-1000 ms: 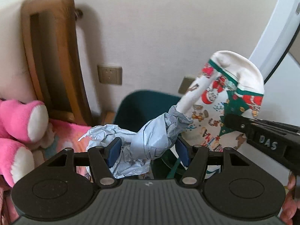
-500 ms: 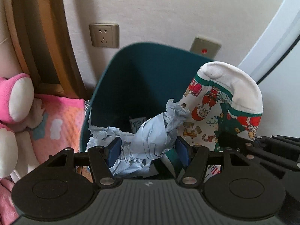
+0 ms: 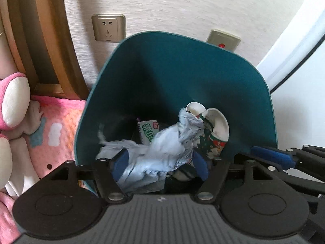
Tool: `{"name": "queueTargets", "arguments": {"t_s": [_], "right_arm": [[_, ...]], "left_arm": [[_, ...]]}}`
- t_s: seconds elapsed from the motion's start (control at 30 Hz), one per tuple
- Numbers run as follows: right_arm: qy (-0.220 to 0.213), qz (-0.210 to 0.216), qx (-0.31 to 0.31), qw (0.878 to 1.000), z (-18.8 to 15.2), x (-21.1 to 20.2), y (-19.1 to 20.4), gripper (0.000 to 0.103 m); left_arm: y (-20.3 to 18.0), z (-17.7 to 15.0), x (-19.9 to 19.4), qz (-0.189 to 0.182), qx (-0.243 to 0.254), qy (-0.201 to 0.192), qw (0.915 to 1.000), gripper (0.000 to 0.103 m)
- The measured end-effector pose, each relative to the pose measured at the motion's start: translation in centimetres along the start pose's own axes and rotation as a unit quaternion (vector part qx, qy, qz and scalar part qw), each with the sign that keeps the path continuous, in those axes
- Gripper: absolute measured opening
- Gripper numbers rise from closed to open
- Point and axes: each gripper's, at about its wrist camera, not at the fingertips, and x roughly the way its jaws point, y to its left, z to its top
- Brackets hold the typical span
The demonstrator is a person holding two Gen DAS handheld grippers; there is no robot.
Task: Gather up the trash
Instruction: 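Open the right tool over the bin while the left tool releases the grey paper, then withdraw both tools back from the trash bin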
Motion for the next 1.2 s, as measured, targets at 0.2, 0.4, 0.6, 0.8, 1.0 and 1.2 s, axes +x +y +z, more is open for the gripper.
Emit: {"name": "queueTargets", "arguments": {"t_s": [0.2, 0.4, 0.6, 0.8, 1.0, 1.2], "right_arm": [[-0.018, 0.004, 0.021, 1.000, 0.0, -1.7, -0.3, 0.039], [-0.039, 0.007, 0.035, 0.999, -0.6, -4.3, 0.1, 0.046], [-0.063, 0.010, 0.054, 0.996, -2.2, -7.5, 1.4, 0.050], [-0.084, 0.010, 0.056, 0.995, -4.6, -11.1, 4.3, 0.055], [-0.105, 0.014, 0.061, 0.993, -8.3, -14.8, 7.7, 0.059], [-0.128, 0.011, 0.059, 0.990, -13.1, -18.6, 12.4, 0.060]], "left_arm": [[0.9, -0.6, -1.9, -0.010, 0.001, -0.023, 0.9997, 0.074], [1.6, -1.7, -5.4, -0.017, 0.007, -0.053, 0.9984, 0.076], [2.7, -3.9, -10.2, -0.032, 0.016, -0.082, 0.9960, 0.076], [4.0, -7.6, -14.7, -0.047, 0.037, -0.097, 0.9935, 0.078], [6.0, -12.3, -19.1, -0.042, 0.065, -0.122, 0.9895, 0.078], [9.3, -17.4, -23.2, -0.044, 0.088, -0.150, 0.9838, 0.079]]}}
